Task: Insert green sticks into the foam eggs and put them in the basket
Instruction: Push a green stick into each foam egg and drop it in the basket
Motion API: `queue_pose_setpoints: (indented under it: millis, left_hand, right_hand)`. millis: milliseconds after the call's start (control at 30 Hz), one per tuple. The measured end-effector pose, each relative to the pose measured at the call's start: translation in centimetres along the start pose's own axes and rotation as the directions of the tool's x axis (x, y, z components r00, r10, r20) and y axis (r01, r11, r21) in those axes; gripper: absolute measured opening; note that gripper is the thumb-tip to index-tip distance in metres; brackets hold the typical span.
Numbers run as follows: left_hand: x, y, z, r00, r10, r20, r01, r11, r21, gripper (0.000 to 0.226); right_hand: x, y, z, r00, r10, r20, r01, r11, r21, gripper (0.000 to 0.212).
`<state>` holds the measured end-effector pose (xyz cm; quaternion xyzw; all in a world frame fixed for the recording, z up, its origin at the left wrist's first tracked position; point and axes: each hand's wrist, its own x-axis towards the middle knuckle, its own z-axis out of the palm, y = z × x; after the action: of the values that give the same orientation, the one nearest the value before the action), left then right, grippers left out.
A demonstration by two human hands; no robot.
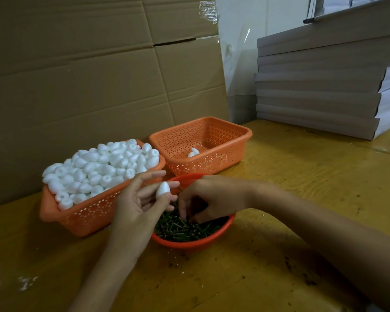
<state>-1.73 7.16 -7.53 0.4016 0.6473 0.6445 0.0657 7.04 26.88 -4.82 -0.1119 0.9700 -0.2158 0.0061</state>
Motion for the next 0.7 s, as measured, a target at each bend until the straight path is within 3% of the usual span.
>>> queue_pose_setpoints:
  millis: [200,500,700]
  left_hand:
    - [0.16,-0.31,-0.37,1.0,-0.003,-0.001,0.003,1.0,0.023,0.019]
    - [-0.01,-0.3,-0.16,0.997,-0.04,-0.06,0.041,0.999,0.013,0.036]
    - [-0.08,-0.05,0.23,0.998,0.008,-0.058,-0.006,1.0,0.028,0.027]
  right_hand:
    - [0.05,-0.03,0.11,1.0,-0.001,-0.003,0.001,1.0,-0.002,0.023]
    - [0.03,-0.32,0.08,1.0,0.01,-0.017,-0.01,1.0,-0.016,0.024]
    - [0.01,-0.43,0.04,1.0,0.019,-0.009,-0.019,0.999,-0.027,0.024]
